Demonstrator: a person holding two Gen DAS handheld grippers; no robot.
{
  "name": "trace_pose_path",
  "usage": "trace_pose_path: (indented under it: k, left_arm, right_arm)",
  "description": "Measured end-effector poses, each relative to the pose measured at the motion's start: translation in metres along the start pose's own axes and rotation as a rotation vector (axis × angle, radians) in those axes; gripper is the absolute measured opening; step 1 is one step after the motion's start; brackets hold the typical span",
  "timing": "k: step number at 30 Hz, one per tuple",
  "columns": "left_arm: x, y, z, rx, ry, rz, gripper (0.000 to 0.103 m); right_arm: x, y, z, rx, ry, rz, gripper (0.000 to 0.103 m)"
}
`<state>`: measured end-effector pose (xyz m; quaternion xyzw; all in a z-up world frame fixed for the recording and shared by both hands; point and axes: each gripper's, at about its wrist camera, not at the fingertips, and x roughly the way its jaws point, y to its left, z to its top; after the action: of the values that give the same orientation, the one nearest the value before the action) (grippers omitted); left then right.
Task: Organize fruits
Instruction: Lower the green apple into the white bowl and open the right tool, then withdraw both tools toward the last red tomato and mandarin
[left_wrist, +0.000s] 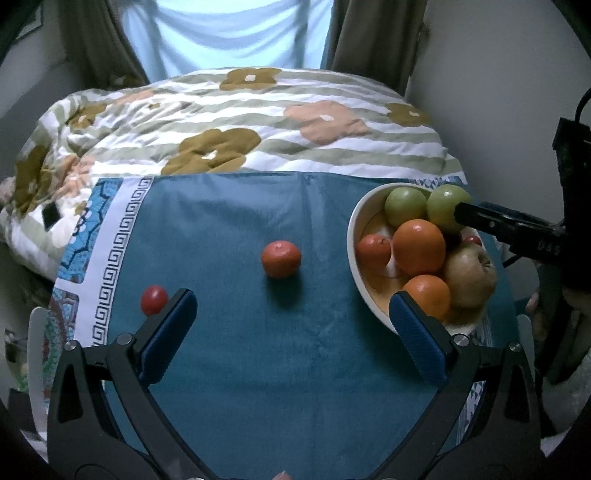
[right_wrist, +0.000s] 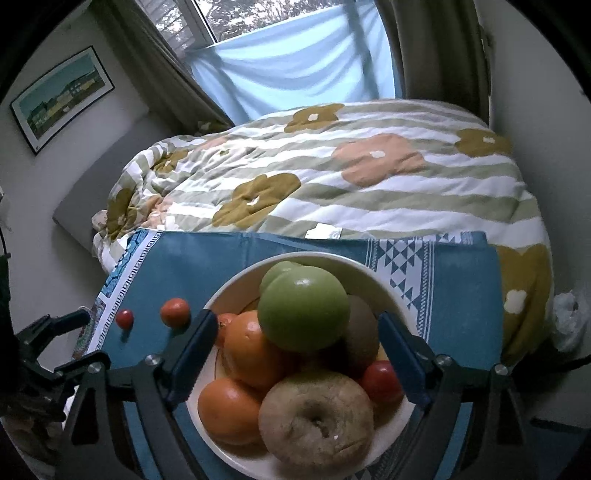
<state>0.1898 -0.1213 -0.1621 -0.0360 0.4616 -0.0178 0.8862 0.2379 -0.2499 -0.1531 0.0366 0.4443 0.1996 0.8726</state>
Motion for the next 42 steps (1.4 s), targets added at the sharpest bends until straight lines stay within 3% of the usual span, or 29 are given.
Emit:
trace_pose_path:
  k: [9,10,11,21,29,34,42]
  left_arm:
    - [-0.03,0.008,-0.001,-0.005,-0.037,0.01,0.103]
    - [-0.036,0.01,-0.001,-0.006,-0.045,0.014,0.103]
    - [-0.039,0.013,-0.001,-0.006,-0.049,0.018,0.103]
    - [-0.084,0.061,-0.01,-0.056,-0.077,0.07,0.103]
    - [-0.101,0.107,-0.022,-0.113,-0.077,0.083,0.103]
    - [-0.1,0.131,-0.025,-0.092,-0.083,0.092,0.103]
    - [-0.081,0.168,-0.024,-0.091,-0.072,0.022,0.103]
  right_arm:
    - [-0.03,0.015,-0.006,-0.027,-0.022,-0.048,0.087]
    - [-0.033,0.018,-0.006,-0.029,-0.027,-0.051,0.091]
    - [-0.038,0.021,-0.007,-0.032,-0.032,-0.049,0.103]
    - [-0.059,0.061,-0.012,-0.018,-0.039,-0.069,0.103]
    - [-0.055,0.112,-0.011,-0.064,-0.02,-0.109,0.103]
    - [-0.041,0.146,-0.015,-0.059,-0.003,-0.103,0.103]
    - [0.0,0.189,-0.019,-0.033,0.031,-0.108,0.103]
